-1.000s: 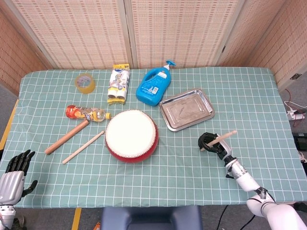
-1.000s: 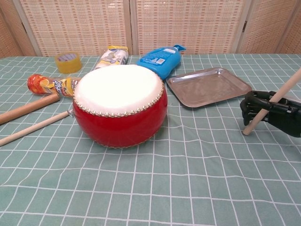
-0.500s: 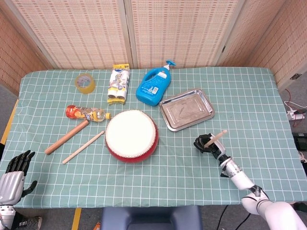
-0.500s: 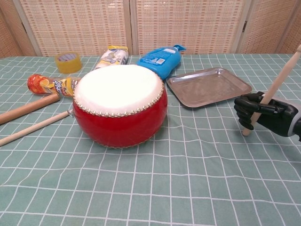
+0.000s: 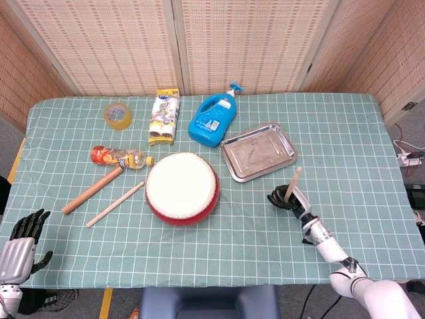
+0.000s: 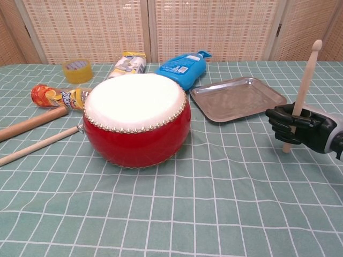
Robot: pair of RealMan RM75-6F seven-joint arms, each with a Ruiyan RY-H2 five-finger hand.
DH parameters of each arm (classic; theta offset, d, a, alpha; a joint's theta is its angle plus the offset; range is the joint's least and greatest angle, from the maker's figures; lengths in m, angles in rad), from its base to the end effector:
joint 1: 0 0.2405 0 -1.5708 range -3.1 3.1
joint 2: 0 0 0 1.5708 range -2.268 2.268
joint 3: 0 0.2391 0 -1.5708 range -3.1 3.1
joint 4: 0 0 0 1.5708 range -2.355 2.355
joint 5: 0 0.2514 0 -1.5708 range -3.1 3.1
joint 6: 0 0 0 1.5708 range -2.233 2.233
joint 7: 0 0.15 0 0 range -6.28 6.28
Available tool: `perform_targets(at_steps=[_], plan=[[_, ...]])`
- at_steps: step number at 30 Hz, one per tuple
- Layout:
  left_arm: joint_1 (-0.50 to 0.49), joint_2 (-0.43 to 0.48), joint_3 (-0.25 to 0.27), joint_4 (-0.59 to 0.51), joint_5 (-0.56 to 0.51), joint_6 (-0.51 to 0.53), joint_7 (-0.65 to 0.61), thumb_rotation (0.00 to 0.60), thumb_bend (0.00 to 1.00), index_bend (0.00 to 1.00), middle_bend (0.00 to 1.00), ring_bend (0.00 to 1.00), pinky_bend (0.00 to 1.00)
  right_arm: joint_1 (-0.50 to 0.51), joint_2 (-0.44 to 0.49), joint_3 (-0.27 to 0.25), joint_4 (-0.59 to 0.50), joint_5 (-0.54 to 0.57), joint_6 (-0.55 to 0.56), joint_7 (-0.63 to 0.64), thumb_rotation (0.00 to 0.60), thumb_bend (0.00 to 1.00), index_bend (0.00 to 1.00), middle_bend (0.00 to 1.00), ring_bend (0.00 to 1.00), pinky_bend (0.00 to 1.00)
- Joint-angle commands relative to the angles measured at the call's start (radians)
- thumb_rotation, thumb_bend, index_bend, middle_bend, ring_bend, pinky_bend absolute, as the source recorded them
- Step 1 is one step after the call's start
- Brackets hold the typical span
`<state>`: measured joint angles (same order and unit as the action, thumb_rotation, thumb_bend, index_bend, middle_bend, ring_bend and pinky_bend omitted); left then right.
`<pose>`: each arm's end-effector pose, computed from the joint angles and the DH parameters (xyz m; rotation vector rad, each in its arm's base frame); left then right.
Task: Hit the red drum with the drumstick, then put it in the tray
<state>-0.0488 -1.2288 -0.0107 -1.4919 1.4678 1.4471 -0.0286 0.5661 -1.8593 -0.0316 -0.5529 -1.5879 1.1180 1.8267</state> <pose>-0.3412 0.1678 0.0821 -1.3656 -1.0095 -0.8277 -0.2999 -0.3440 -0.0694 0.9748 -2.2757 1.6760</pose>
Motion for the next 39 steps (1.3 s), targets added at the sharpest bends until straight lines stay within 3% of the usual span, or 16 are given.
perform_targets(at_steps=[1, 6, 16, 21, 26, 33, 39], plan=[[0.0, 0.0, 0.0, 0.001, -0.001, -0.001, -0.001, 0.6, 0.25, 0.02, 0.0, 0.0, 0.0, -0.003, -0.007, 0.01, 0.003, 0.01, 0.001, -0.01, 0.518, 0.33, 0.94, 0.9, 0.93, 1.0], [-0.001, -0.002, 0.0, 0.004, -0.001, -0.002, -0.001, 0.6, 0.25, 0.02, 0.0, 0.0, 0.0, -0.006, -0.014, 0.024, 0.008, 0.018, 0.016, -0.006, 0.514, 0.34, 0.99, 0.98, 1.0, 1.0], [-0.003, -0.003, -0.001, 0.005, -0.005, -0.006, 0.015, 0.6, 0.25, 0.02, 0.0, 0.0, 0.0, -0.007, 0.007, 0.033, -0.015, 0.015, 0.042, -0.009, 0.524, 0.72, 1.0, 1.0, 1.0, 1.0], [-0.003, 0.001, -0.001, 0.003, -0.001, -0.002, 0.006, 0.6, 0.25, 0.02, 0.0, 0.0, 0.0, 0.024, 0.064, 0.053, -0.095, 0.015, 0.042, -0.131, 0.54, 0.82, 1.0, 1.0, 1.0, 1.0], [-0.001, 0.0, -0.001, 0.006, 0.004, 0.004, -0.003, 0.6, 0.25, 0.02, 0.0, 0.0, 0.0, 0.091, 0.155, 0.112, -0.262, 0.037, 0.007, -0.458, 0.575, 0.84, 1.0, 1.0, 1.0, 1.0], [-0.003, 0.001, 0.001, 0.006, 0.019, 0.012, -0.011, 0.6, 0.25, 0.02, 0.0, 0.0, 0.0, 0.202, 0.275, 0.216, -0.543, 0.158, -0.167, -1.119, 0.593, 0.84, 1.0, 1.0, 1.0, 1.0], [0.0, 0.006, 0.004, 0.003, 0.031, 0.023, -0.017, 0.6, 0.25, 0.03, 0.0, 0.0, 0.0, 0.285, 0.247, 0.281, -0.619, 0.316, -0.242, -1.662, 0.592, 0.84, 1.0, 1.0, 1.0, 1.0]])
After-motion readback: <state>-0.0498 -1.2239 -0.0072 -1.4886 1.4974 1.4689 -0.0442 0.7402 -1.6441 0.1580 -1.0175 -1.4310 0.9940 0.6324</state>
